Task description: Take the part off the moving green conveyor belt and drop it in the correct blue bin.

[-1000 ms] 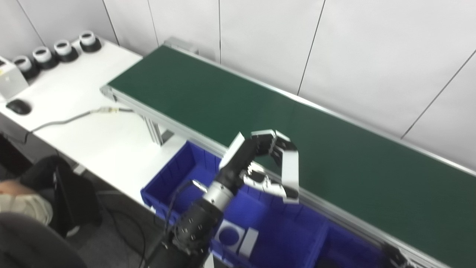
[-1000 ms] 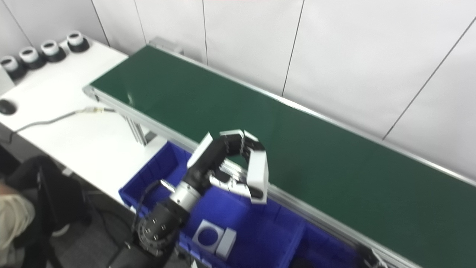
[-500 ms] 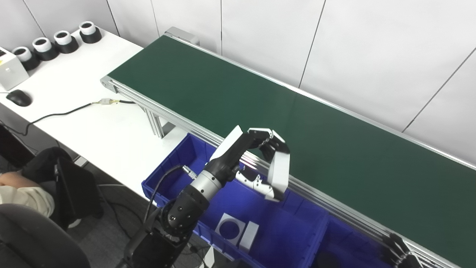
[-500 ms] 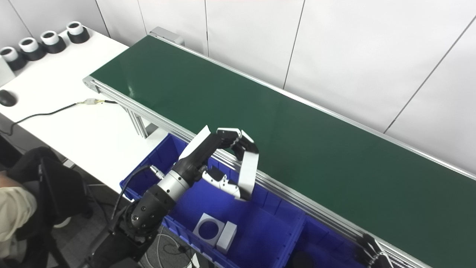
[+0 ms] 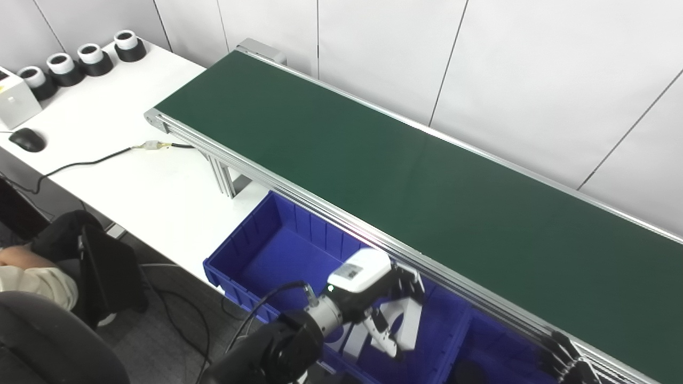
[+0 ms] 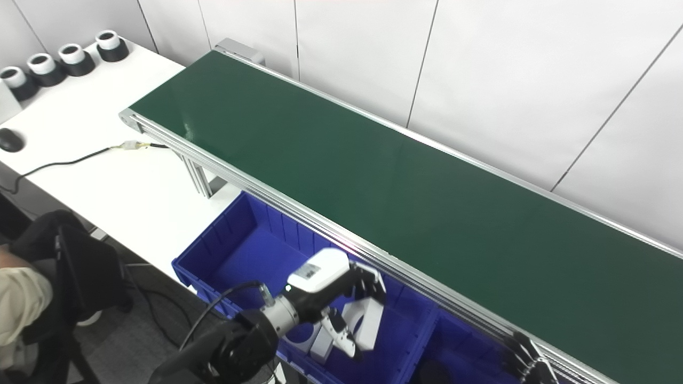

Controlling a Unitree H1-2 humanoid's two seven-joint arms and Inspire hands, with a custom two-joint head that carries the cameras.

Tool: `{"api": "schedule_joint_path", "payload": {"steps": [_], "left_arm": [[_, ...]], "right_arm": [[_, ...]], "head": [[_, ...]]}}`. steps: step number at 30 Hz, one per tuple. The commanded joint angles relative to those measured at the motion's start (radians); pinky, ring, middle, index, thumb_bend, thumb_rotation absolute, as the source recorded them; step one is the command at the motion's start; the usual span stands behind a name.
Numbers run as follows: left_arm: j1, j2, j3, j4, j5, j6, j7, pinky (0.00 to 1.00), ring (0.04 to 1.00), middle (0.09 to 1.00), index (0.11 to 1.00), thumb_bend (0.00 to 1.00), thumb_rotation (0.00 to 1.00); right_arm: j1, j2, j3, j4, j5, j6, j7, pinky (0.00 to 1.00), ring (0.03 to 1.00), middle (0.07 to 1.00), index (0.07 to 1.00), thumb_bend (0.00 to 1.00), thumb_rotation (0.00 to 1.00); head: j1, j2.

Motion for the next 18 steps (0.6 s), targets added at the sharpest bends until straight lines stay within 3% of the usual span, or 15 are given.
{"api": "schedule_joint_path", "payload": {"steps": [1,11,18], "left_arm": [[-0.022,0.002,-0.01,0.004,0.03,-0.008,0.047,0.43,0.452,0.499,0.476,0.52,0.0],[-0.051,0.046,-0.127,0.052,0.212,0.003,0.068,0.44,0.467,0.512,0.469,0.52,0.0],[-0.054,0.053,-0.149,0.059,0.233,0.012,0.076,0.46,0.48,0.519,0.462,0.52,0.0]], "right_arm": [[-0.004,0.004,0.0,-0.039,0.006,0.001,-0.01,0.75,0.787,0.825,0.853,0.95,0.93],[0.002,0.009,0.009,-0.054,0.003,0.001,-0.026,0.74,0.778,0.821,0.847,0.95,0.93],[0.01,0.008,0.015,-0.065,0.001,0.001,-0.034,0.75,0.784,0.821,0.848,0.95,0.94]], "head": [[0.0,0.001],[-0.011,0.0],[-0.017,-0.001]]}}
